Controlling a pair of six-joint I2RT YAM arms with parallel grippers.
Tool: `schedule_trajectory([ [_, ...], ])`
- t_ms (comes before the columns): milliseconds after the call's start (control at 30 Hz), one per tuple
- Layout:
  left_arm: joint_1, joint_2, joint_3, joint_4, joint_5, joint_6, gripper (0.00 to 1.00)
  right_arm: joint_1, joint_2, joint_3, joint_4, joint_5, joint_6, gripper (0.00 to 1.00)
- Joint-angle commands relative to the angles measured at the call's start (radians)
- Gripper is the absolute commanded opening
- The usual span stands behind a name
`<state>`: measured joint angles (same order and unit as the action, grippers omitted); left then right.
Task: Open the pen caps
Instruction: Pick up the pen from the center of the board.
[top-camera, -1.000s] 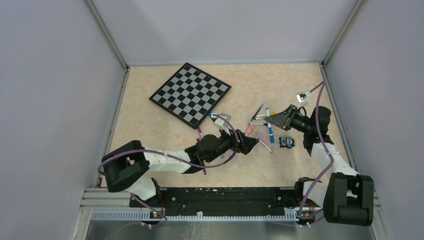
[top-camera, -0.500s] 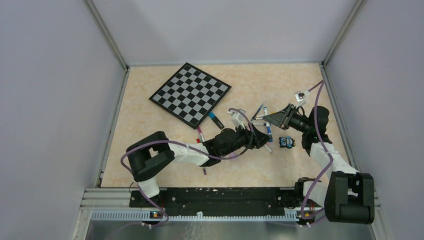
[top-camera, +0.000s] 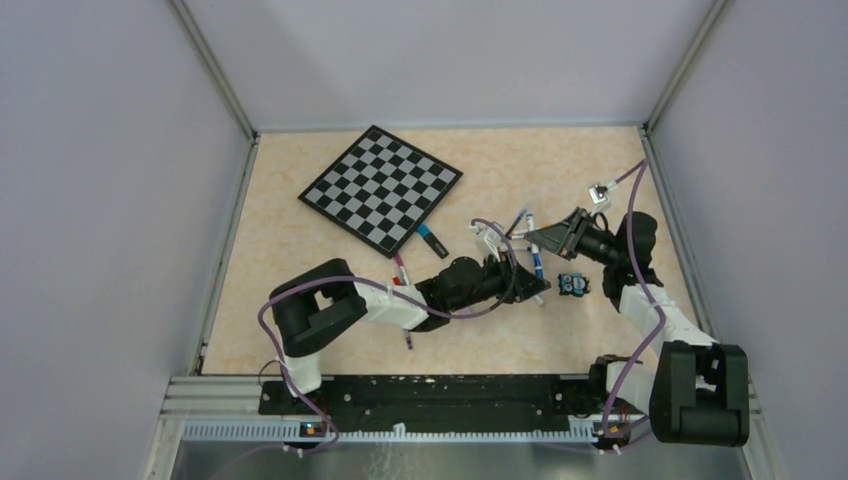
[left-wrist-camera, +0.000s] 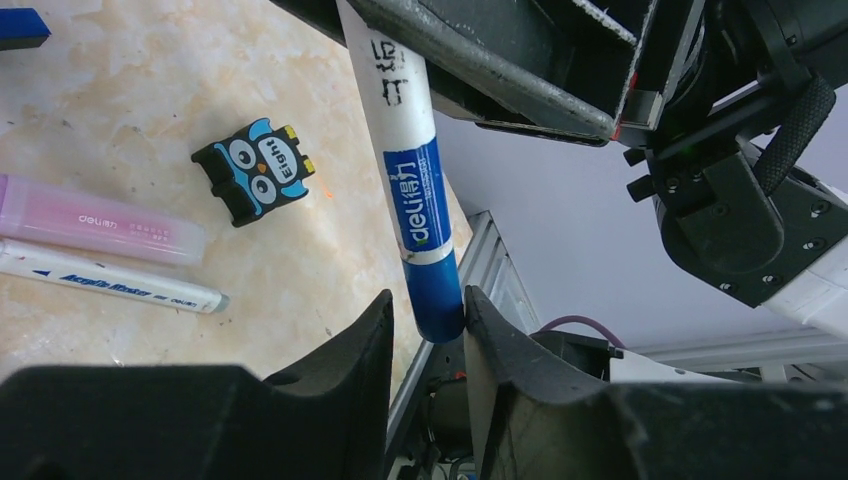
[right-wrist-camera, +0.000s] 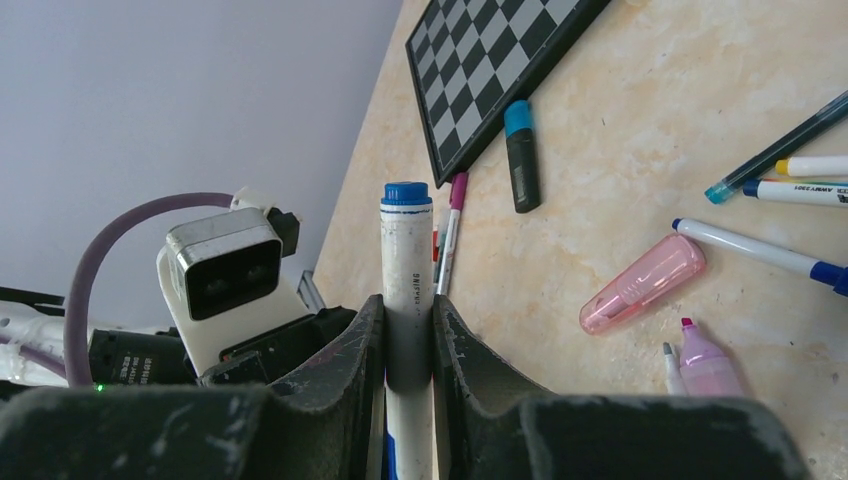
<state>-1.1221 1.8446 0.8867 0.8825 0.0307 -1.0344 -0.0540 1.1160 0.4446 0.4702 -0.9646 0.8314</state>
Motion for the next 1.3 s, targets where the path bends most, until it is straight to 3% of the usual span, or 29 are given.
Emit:
schedule_trajectory([
  [0, 0.002, -0.003, 0.013, 0.041, -0.001, 0.007, 0.35, 0.012, 0.002, -0.006, 0.042, 0.000, 0.002, 0.00],
  [300, 0.016, -0.006, 0.003, 0.047, -0.021, -0.022, 0.44, 0.021, 0.003, -0.009, 0.041, -0.006, -0.011, 0.00],
  [533, 0.027, -0.004, -0.006, 0.068, -0.021, -0.056, 0.40, 0.030, 0.002, -0.008, 0.035, -0.005, -0.024, 0.00],
  [633, 0.028, 0.000, -0.015, 0.090, -0.022, -0.055, 0.31, 0.034, 0.004, -0.008, 0.035, -0.006, -0.029, 0.00],
  [767, 0.034, 0.011, -0.032, 0.122, 0.009, -0.053, 0.00, 0.034, 0.001, -0.001, 0.020, -0.006, -0.044, 0.00],
  [867, 0.045, -0.002, -0.072, 0.147, 0.033, -0.041, 0.00, 0.034, -0.004, 0.015, -0.015, -0.017, -0.102, 0.01],
  [933, 0.057, -0.027, -0.109, 0.143, 0.057, 0.003, 0.00, 0.034, -0.007, 0.031, -0.033, -0.073, -0.194, 0.18],
  [1033, 0.086, -0.083, -0.161, 0.114, 0.121, 0.093, 0.00, 0.034, -0.020, 0.061, -0.051, -0.234, -0.379, 0.52],
  [1100, 0.110, -0.135, -0.211, 0.122, 0.194, 0.154, 0.00, 0.032, -0.030, 0.105, -0.211, -0.302, -0.567, 0.67],
  [1267, 0.196, -0.255, -0.333, 0.089, 0.427, 0.226, 0.00, 0.011, -0.061, 0.245, -0.668, -0.346, -1.063, 0.76],
])
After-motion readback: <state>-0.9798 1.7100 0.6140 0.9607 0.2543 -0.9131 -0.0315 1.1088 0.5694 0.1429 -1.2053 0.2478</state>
